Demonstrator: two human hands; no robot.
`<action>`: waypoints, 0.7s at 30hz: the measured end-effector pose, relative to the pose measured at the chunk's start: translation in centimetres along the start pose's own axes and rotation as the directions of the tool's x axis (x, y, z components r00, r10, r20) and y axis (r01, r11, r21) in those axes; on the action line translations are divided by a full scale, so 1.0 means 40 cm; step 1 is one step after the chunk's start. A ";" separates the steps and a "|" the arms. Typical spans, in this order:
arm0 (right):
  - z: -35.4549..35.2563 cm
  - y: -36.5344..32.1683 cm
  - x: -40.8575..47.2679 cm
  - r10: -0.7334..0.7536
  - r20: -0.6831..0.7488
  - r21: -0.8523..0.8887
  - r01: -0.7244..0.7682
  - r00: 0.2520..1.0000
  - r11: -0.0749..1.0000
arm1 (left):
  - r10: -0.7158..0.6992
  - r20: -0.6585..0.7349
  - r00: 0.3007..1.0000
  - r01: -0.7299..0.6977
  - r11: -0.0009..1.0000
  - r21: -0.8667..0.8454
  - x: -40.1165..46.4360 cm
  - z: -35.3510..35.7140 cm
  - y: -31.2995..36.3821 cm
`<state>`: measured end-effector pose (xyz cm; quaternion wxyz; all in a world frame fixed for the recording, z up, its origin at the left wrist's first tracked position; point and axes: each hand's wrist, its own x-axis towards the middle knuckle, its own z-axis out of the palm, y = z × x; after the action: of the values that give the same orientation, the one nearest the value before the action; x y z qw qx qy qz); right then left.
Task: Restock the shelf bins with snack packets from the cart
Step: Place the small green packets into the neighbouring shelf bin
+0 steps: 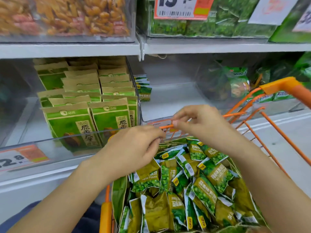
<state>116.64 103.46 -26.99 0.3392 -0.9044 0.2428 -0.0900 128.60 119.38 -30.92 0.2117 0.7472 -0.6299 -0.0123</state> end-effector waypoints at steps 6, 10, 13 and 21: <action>0.071 0.049 -0.058 0.029 0.132 -0.319 0.015 0.991 0.948 | -0.124 0.520 0.845 0.126 0.991 0.031 -0.006 0.056 -0.028; 0.078 0.041 -0.068 -0.079 0.079 -0.359 0.103 0.994 0.928 | -0.078 0.466 0.881 0.092 0.996 -0.008 -0.004 0.050 -0.033; 0.081 0.052 -0.067 -0.102 0.053 -0.301 0.114 0.993 0.947 | -0.011 0.270 0.963 0.087 0.958 -0.272 0.001 0.024 -0.035; 0.094 0.008 -0.077 -0.046 0.293 0.682 -0.175 0.955 0.710 | -0.262 0.085 0.961 0.109 0.081 -0.991 0.019 -0.045 -0.001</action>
<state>115.10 106.94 -30.05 0.6910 -0.7019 0.1700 -0.0306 129.31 119.20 -29.11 0.6874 0.4870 -0.3466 -0.4125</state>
